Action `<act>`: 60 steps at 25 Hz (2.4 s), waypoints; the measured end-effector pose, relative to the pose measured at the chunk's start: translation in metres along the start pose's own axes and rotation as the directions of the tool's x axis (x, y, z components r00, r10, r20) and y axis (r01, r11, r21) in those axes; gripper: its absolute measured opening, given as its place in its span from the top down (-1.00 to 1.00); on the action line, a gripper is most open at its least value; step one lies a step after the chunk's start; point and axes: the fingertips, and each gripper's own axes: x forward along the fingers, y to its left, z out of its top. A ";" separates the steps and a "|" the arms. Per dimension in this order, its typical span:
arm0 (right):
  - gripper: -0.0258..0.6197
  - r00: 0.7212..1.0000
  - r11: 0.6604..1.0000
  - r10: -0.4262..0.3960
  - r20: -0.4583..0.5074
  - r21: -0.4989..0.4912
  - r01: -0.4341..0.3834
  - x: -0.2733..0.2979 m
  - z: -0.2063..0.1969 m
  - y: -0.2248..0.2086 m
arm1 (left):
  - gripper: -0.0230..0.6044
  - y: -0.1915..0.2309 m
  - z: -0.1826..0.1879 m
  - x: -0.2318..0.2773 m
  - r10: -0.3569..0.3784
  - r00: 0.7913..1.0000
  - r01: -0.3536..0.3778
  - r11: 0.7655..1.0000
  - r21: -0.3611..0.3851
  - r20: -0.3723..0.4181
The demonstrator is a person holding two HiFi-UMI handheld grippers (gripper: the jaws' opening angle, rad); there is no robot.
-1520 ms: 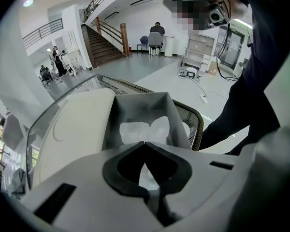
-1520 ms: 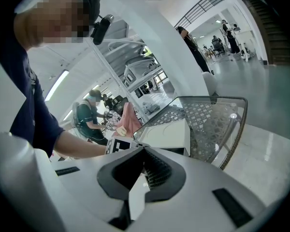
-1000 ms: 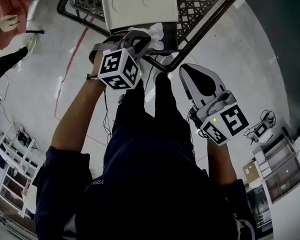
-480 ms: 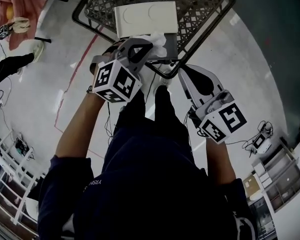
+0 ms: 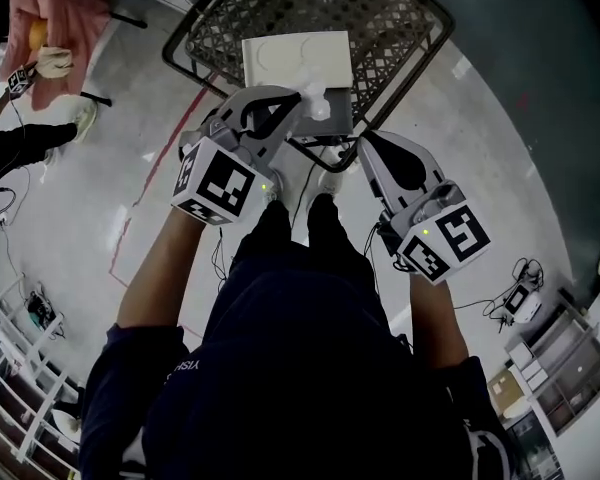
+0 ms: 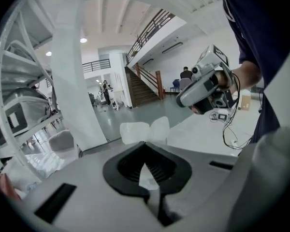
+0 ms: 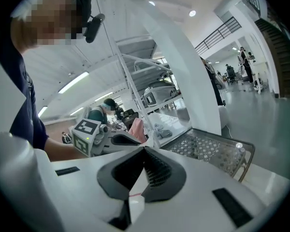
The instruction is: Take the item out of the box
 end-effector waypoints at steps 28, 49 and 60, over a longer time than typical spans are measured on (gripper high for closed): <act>0.85 0.994 0.984 0.048 0.099 -0.178 -0.030 -0.006 0.061 0.075 | 0.90 -0.006 0.040 -0.095 0.083 0.975 -0.044 0.981 -0.187 0.206; 0.85 0.993 0.981 0.034 0.113 -0.191 -0.012 -0.015 0.067 0.090 | 0.90 -0.010 0.043 -0.111 0.076 0.976 -0.040 0.984 -0.176 0.205; 0.85 0.994 0.980 0.040 0.102 -0.199 -0.019 -0.014 0.066 0.092 | 0.90 -0.009 0.044 -0.111 0.075 0.976 -0.038 0.984 -0.176 0.206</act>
